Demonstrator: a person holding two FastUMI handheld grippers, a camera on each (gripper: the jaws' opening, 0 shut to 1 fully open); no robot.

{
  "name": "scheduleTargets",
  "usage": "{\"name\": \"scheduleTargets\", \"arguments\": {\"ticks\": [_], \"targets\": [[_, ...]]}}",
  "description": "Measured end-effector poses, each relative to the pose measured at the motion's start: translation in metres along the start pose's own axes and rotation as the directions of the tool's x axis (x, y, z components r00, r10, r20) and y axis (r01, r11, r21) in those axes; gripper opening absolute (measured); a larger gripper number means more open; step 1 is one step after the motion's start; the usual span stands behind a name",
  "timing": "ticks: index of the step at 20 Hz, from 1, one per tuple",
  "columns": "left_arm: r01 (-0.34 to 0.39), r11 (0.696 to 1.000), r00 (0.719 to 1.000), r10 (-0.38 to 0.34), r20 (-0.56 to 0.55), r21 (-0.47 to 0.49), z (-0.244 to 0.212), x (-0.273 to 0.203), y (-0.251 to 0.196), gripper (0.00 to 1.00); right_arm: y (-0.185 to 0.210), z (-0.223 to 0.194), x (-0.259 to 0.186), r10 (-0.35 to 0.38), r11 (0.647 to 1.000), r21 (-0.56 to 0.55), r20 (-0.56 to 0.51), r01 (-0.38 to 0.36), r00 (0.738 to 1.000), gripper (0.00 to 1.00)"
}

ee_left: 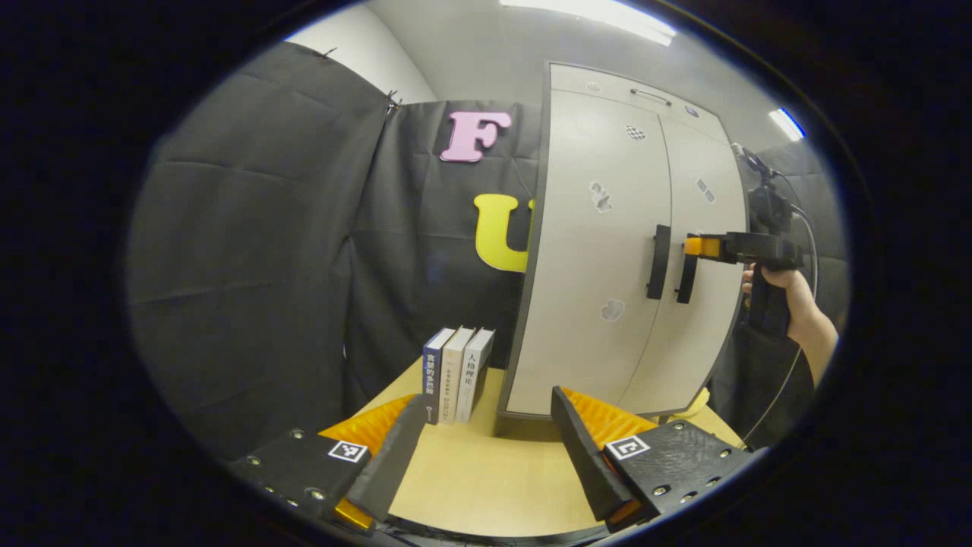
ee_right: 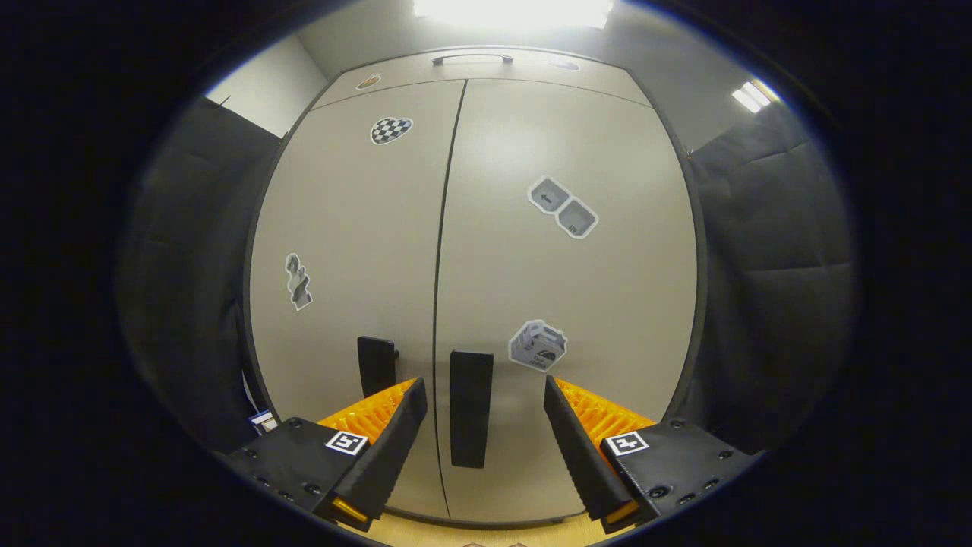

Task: Open the right door of the double-door shoe cabinet with the right hand, and open the left door with the left hand.

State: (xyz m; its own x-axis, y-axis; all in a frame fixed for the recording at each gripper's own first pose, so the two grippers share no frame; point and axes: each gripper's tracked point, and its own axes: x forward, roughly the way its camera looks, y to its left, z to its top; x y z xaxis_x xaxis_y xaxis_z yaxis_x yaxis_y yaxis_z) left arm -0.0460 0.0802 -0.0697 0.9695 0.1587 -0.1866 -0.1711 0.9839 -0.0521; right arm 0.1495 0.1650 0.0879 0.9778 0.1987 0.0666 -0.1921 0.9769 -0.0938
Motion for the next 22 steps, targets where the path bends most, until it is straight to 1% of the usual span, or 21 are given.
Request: {"name": "scheduleTargets", "arguments": {"ticks": [2, 5, 7, 9, 12, 13, 14, 15, 18, 19, 20, 21, 22], "targets": [[-0.009, 1.000, 1.000, 0.009, -0.005, 0.002, -0.003, 0.000, 0.003, 0.99, 0.000, -0.004, 0.009, -0.014, 1.000, -0.002, -0.013, 0.014, 1.000, 0.98], [-0.018, 1.000, 1.000, 0.018, -0.010, 0.000, -0.006, 0.000, 0.005, 0.98, 0.000, -0.014, 0.020, -0.028, 1.000, 0.000, -0.042, 0.028, 0.999, 0.98], [-0.026, 1.000, 1.000, 0.026, -0.012, 0.001, -0.008, 0.000, 0.008, 0.98, 0.002, -0.018, 0.025, -0.025, 1.000, -0.002, -0.052, 0.025, 0.998, 0.98], [-0.032, 0.999, 0.999, 0.032, -0.014, 0.001, -0.009, 0.002, 0.009, 0.97, 0.003, -0.022, 0.028, -0.032, 0.999, -0.005, -0.060, 0.032, 0.998, 0.95], [-0.043, 0.999, 0.999, 0.043, -0.015, -0.001, -0.011, 0.001, 0.011, 0.97, 0.006, -0.030, 0.033, -0.029, 1.000, 0.010, -0.085, 0.030, 0.996, 0.64], [-0.046, 0.999, 0.999, 0.046, -0.014, 0.000, -0.010, 0.001, 0.011, 0.97, 0.010, -0.032, 0.035, -0.016, 1.000, 0.025, -0.093, 0.018, 0.996, 0.56], [-0.048, 0.999, 0.999, 0.048, -0.014, 0.003, -0.010, 0.000, 0.012, 0.98, 0.011, -0.033, 0.035, -0.017, 0.999, 0.039, -0.103, 0.021, 0.995, 0.43], [-0.052, 0.999, 0.999, 0.052, -0.014, 0.006, -0.011, 0.000, 0.014, 0.97, 0.011, -0.034, 0.036, -0.021, 0.998, 0.049, -0.104, 0.026, 0.994, 0.38], [-0.060, 0.998, 0.998, 0.060, -0.019, 0.013, -0.013, -0.003, 0.018, 0.98, 0.011, -0.034, 0.037, -0.017, 0.998, 0.066, -0.098, 0.024, 0.995, 0.34], [-0.060, 0.998, 0.998, 0.061, -0.023, 0.013, -0.015, -0.003, 0.019, 0.98, 0.011, -0.034, 0.036, -0.009, 0.998, 0.062, -0.094, 0.015, 0.996, 0.34], [-0.057, 0.998, 0.998, 0.058, -0.033, 0.010, -0.017, -0.002, 0.018, 0.98, 0.012, -0.033, 0.035, 0.000, 0.999, 0.032, -0.085, 0.003, 0.996, 0.28], [-0.050, 0.999, 0.998, 0.050, -0.045, 0.004, -0.022, -0.002, 0.018, 0.99, 0.011, -0.035, 0.037, 0.015, 1.000, 0.011, -0.085, -0.014, 0.996, 0.28], [-0.046, 0.999, 0.998, 0.046, -0.054, 0.000, -0.026, -0.003, 0.017, 0.99, 0.012, -0.035, 0.037, 0.032, 0.999, 0.020, -0.086, -0.031, 0.996, 0.20]]}}
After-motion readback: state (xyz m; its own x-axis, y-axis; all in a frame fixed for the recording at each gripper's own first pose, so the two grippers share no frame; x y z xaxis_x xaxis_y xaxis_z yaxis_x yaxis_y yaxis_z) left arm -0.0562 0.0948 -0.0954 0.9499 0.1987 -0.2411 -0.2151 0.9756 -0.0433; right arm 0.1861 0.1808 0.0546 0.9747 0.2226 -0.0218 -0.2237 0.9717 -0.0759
